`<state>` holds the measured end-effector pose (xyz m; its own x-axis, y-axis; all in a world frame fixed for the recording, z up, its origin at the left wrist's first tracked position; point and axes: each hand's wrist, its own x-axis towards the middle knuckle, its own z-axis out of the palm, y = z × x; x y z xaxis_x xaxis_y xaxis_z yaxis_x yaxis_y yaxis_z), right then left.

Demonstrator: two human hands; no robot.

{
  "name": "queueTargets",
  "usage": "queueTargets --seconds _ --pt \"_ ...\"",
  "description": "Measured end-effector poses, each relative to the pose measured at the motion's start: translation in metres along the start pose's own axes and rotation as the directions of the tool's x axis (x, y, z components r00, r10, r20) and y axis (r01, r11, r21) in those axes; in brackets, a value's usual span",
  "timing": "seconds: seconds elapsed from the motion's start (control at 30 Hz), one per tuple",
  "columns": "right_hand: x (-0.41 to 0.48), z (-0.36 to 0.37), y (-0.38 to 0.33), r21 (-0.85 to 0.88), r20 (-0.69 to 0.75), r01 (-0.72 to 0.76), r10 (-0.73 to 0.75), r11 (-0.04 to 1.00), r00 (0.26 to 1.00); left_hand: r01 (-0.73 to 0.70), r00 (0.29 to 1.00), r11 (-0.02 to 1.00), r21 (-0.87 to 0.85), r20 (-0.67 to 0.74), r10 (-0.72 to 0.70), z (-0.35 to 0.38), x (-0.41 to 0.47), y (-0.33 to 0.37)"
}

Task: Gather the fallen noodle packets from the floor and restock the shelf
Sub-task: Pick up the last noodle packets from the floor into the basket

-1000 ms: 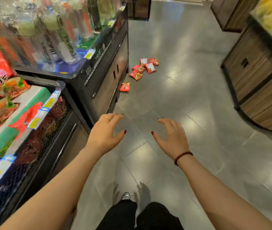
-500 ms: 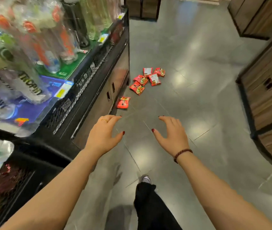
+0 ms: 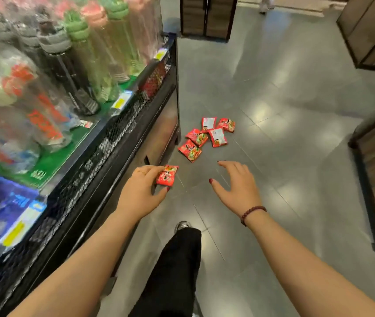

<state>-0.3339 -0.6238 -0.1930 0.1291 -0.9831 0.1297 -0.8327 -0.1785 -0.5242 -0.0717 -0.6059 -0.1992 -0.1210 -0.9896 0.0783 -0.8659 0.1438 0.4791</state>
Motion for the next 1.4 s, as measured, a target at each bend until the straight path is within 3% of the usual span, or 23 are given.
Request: queueTargets --seconds 0.27,0.5,0.67,0.73,0.9,1.03,1.2,1.4 --pt "0.185 0.027 0.046 -0.031 0.110 0.034 -0.031 0.999 0.993 0.128 0.992 0.991 -0.041 0.029 -0.127 0.032 0.171 -0.043" --pt "0.313 0.048 0.089 -0.004 0.248 0.080 -0.077 0.997 0.966 0.241 0.970 0.969 -0.044 -0.012 -0.242 0.050 0.268 -0.054" --pt "0.411 0.083 0.143 0.051 0.391 0.145 -0.153 0.988 0.908 0.423 0.902 0.903 -0.079 -0.058 -0.428 0.093 0.313 -0.060" --pt "0.446 0.097 0.163 0.077 0.456 0.182 -0.197 0.980 0.868 0.550 0.819 0.823 -0.140 -0.102 -0.564 0.116 0.328 -0.057" --pt "0.521 0.147 0.217 0.109 0.541 0.224 -0.247 0.968 0.804 0.694 0.654 0.685 -0.220 -0.203 -0.728 0.190 0.358 -0.068" --pt "0.554 0.219 0.259 0.136 0.549 0.187 -0.231 0.973 0.803 0.761 0.555 0.591 -0.269 -0.202 -0.807 0.269 0.370 -0.103" --pt "0.560 0.340 0.331 0.112 0.642 0.157 -0.192 0.981 0.742 0.800 0.523 0.530 -0.280 -0.108 -0.846 0.397 0.367 -0.172" --pt "0.549 0.487 0.415 0.089 0.643 0.117 -0.147 0.989 0.752 0.815 0.540 0.536 -0.223 -0.045 -0.840 0.545 0.355 -0.263"
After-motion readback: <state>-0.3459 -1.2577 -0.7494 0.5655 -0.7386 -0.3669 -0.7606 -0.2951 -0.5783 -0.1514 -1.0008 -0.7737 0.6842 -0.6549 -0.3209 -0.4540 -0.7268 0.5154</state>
